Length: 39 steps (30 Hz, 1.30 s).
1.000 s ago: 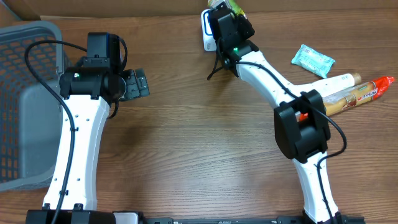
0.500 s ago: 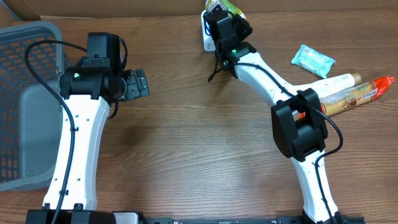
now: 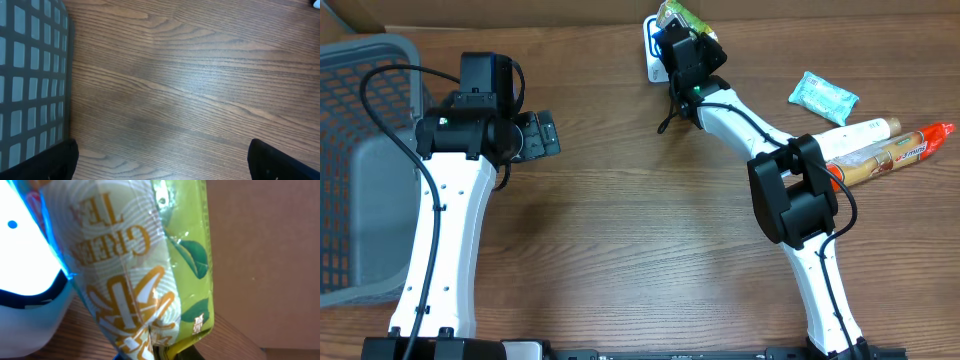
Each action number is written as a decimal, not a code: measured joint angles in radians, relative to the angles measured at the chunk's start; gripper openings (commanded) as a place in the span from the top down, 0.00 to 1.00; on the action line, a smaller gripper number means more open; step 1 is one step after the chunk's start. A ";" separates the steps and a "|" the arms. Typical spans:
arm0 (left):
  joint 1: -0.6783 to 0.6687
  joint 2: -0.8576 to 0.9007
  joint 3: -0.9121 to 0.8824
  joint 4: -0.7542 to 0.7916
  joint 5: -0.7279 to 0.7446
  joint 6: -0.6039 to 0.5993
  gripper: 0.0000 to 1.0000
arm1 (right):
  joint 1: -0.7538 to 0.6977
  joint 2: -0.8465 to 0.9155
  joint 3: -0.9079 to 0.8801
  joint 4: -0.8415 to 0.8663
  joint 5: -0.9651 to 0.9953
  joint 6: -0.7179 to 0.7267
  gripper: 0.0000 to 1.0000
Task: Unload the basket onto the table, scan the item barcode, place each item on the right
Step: 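Hold the green tea carton's barcode in front of the scanner, then carry the green tea carton right and set it with the other items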
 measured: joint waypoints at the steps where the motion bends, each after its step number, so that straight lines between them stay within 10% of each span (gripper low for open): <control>1: 0.000 0.000 0.000 0.000 0.000 0.000 0.00 | -0.001 0.000 0.000 0.002 0.001 0.000 0.96; 19: 0.000 0.000 0.000 0.000 0.000 0.000 0.00 | 0.035 0.000 0.000 0.006 0.074 0.033 0.96; 32: 0.000 0.000 0.000 0.000 0.000 0.000 0.00 | 0.151 -0.244 -0.002 -0.445 -0.104 0.278 0.96; 39: 0.000 0.000 0.000 0.000 0.000 0.000 0.00 | 0.082 -0.518 0.001 -0.791 -0.299 0.640 0.96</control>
